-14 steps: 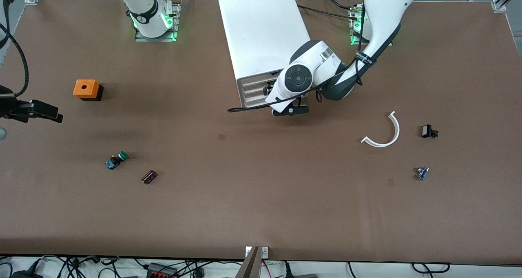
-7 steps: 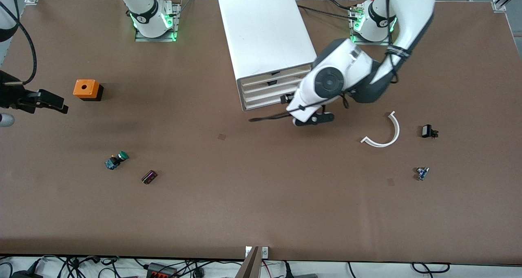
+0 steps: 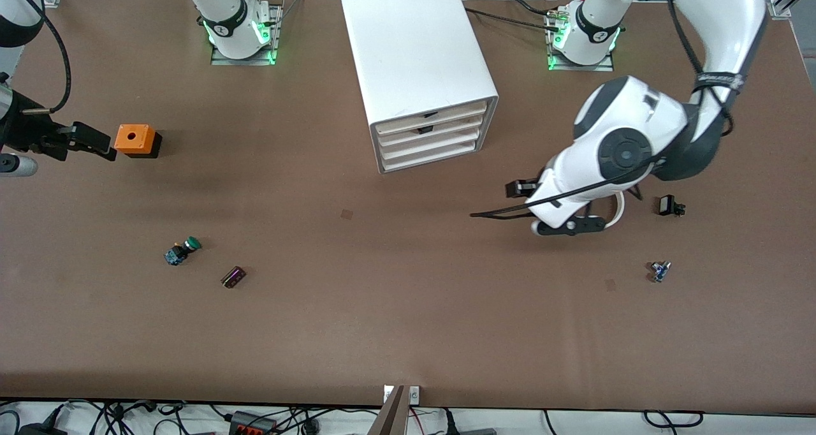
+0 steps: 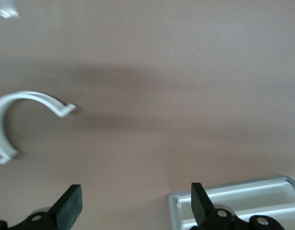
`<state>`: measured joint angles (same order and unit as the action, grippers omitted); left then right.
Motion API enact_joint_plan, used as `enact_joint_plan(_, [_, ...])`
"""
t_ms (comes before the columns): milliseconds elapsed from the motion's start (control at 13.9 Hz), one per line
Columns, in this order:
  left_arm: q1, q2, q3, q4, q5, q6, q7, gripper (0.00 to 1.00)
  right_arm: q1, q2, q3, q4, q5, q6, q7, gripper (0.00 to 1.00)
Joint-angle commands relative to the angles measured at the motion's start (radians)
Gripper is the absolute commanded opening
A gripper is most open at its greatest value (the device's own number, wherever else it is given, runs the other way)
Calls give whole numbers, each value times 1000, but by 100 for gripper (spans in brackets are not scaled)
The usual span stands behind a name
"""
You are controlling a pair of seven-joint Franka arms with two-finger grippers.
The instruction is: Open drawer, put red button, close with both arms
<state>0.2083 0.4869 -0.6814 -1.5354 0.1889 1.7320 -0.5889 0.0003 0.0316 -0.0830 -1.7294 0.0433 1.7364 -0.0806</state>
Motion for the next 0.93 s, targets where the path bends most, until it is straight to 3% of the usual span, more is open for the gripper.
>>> enact_joint_plan(0, [28,-31,-15,52,81,-101,69,100,-3,-35,8,-41,-13,29,-7,100])
enact_joint_plan(574, [127,-36,-18,185,109,-216,380,100,-2,-29,8,-29,-14,22,-7,100])
enact_joint_plan(861, [151,-37,-9,291,104,-340,483,100,-2,-25,6,-18,-13,15,-7,100])
